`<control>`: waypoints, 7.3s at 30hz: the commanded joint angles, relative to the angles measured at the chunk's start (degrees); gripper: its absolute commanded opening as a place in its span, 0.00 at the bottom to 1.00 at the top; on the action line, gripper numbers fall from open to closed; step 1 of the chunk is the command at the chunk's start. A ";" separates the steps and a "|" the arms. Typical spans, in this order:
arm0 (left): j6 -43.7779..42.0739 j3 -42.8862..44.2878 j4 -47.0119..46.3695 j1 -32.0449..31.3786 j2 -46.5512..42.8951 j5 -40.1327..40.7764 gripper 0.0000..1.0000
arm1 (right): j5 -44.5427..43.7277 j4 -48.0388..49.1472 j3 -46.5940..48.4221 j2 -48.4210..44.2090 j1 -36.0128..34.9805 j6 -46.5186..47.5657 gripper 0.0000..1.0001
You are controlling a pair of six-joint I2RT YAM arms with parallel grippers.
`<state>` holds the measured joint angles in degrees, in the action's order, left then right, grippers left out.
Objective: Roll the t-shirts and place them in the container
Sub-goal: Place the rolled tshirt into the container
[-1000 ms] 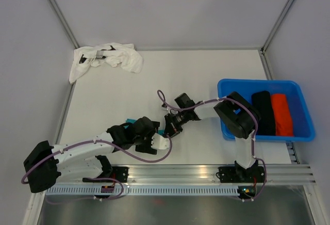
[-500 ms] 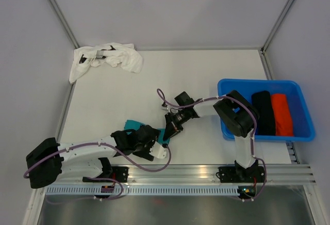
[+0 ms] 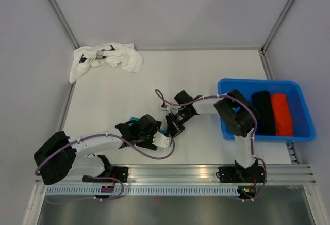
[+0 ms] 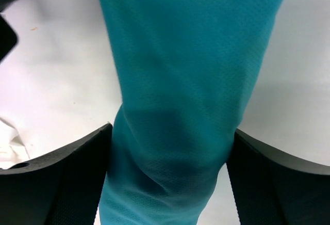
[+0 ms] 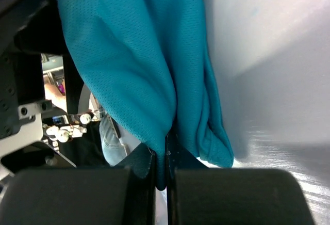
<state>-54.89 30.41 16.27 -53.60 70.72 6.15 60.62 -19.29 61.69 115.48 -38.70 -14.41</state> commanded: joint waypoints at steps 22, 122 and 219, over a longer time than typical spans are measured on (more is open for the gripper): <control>10.33 4.74 12.91 9.04 4.08 -22.85 0.62 | -52.15 -4.54 -1.57 -33.02 3.37 2.46 0.98; 8.40 14.76 29.17 30.75 9.00 -47.20 0.02 | -49.01 4.61 -17.92 -32.51 -16.76 36.30 0.71; 23.25 24.17 33.65 43.15 -5.33 -36.65 0.69 | -64.75 6.28 -18.27 -32.87 -6.04 -3.87 0.36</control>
<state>-33.36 52.56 50.85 -10.68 65.25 -30.11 -4.60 -12.97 41.30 82.87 -45.39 -19.07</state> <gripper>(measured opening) 0.692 0.434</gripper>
